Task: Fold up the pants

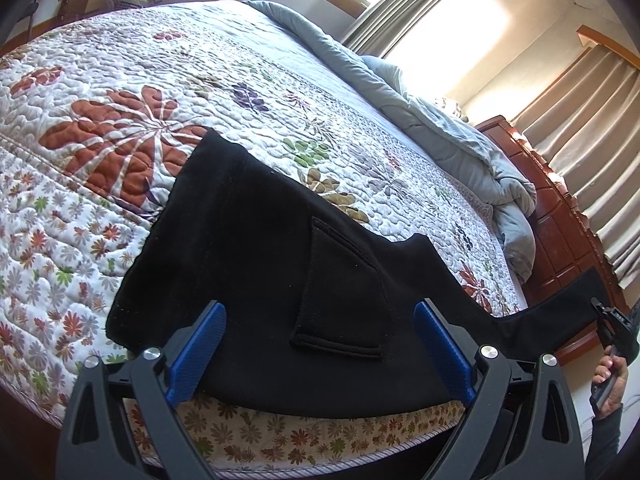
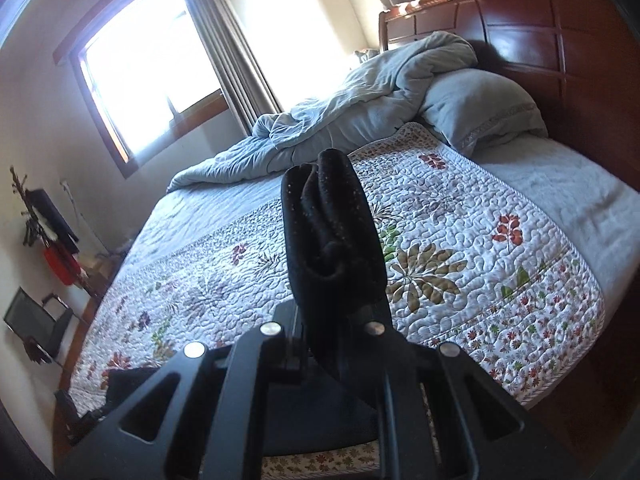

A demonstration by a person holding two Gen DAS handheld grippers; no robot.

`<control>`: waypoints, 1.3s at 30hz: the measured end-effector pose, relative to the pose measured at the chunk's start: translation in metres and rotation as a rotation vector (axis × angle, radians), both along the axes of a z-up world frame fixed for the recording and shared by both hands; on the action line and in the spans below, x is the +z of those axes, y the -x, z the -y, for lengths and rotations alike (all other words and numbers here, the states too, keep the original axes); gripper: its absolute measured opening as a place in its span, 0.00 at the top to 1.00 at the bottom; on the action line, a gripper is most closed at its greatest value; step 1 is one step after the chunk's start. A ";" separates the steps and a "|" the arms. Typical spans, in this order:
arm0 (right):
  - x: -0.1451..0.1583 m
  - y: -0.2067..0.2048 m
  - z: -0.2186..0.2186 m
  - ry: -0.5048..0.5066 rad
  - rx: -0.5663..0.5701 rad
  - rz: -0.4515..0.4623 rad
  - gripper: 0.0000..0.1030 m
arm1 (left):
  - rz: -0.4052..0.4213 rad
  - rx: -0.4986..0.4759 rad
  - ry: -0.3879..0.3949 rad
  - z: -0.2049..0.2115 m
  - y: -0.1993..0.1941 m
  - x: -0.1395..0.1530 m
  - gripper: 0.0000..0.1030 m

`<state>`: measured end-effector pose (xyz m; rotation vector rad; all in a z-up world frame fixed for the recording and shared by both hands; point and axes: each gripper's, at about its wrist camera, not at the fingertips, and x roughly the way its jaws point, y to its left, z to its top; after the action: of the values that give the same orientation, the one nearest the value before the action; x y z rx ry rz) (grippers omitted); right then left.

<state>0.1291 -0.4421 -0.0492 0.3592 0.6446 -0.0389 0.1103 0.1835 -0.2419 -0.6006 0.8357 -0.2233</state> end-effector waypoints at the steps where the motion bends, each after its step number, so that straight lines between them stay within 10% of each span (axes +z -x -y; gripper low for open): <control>1: 0.001 -0.001 -0.005 0.016 0.003 -0.002 0.91 | 0.002 0.000 0.004 -0.001 0.001 0.000 0.07; 39: -0.027 -0.035 -0.155 0.351 0.209 -0.067 0.91 | 0.009 -0.006 0.039 -0.005 0.007 0.002 0.07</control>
<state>0.1640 -0.2869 -0.0761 -0.0493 0.7244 0.0359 0.1032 0.1887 -0.2398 -0.6332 0.8264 -0.2481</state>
